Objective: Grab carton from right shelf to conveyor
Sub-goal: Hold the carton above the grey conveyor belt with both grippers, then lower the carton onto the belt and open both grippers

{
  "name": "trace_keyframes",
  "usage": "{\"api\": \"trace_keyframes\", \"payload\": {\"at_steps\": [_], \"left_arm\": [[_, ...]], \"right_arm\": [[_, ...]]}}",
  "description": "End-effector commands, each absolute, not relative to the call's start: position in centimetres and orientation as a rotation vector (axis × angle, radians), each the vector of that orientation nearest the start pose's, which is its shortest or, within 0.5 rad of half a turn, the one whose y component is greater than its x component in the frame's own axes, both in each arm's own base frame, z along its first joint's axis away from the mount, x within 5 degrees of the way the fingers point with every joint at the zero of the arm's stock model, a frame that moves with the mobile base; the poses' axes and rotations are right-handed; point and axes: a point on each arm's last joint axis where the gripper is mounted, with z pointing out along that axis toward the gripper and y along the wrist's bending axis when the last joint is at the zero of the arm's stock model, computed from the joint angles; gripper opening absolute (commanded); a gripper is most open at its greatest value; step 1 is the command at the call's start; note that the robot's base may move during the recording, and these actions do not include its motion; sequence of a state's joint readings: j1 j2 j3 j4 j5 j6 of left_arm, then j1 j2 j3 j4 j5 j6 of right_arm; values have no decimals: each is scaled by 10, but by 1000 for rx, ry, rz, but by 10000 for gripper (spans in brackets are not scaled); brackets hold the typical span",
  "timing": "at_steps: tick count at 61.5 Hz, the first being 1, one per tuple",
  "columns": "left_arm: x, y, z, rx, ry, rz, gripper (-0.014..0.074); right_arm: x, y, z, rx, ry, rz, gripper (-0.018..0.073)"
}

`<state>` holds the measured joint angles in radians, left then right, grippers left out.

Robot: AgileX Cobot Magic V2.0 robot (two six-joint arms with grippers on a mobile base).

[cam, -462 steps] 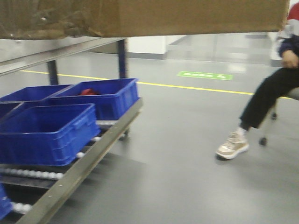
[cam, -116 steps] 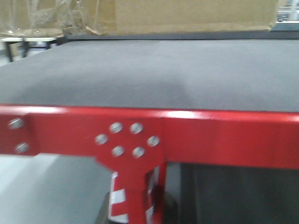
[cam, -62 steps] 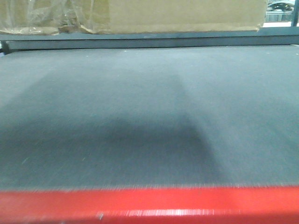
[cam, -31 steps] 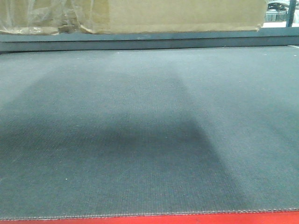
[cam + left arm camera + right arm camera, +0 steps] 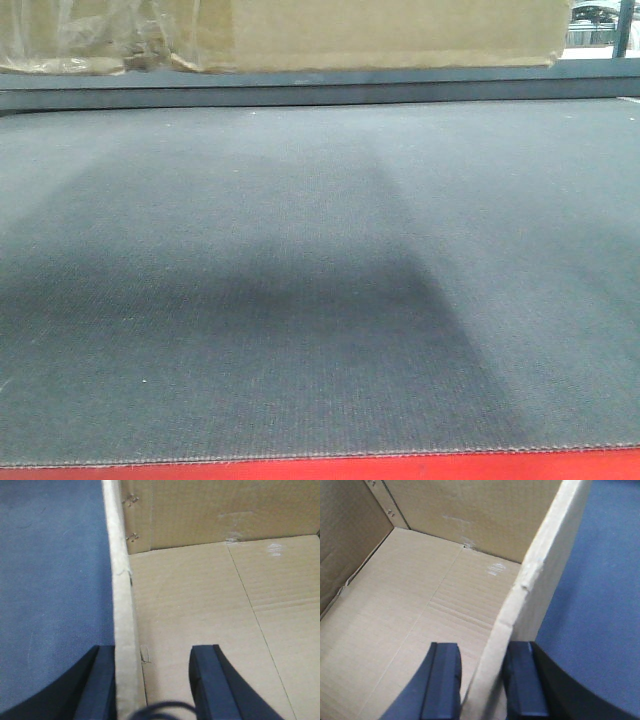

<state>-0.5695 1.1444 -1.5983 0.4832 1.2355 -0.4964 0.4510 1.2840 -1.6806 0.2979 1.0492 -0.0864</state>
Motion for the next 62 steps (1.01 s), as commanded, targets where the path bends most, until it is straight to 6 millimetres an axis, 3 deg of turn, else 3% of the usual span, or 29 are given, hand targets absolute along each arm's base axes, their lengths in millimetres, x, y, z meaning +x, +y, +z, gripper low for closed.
{"api": "trace_keyframes", "payload": {"at_steps": [1,43,52,62], "left_arm": [[176,-67,500,72,2107,-10,-16],[182,-74,504,97,2041,-56,-16],[196,-85,503,126,1998,-78,-16],[228,-87,485,75,2076,-51,-16]], "right_arm": [[208,126,503,-577,2000,564,-69],[209,126,503,-573,1996,563,-69],[224,127,494,-557,2033,532,-69],[257,127,476,-501,2085,501,-69]]}}
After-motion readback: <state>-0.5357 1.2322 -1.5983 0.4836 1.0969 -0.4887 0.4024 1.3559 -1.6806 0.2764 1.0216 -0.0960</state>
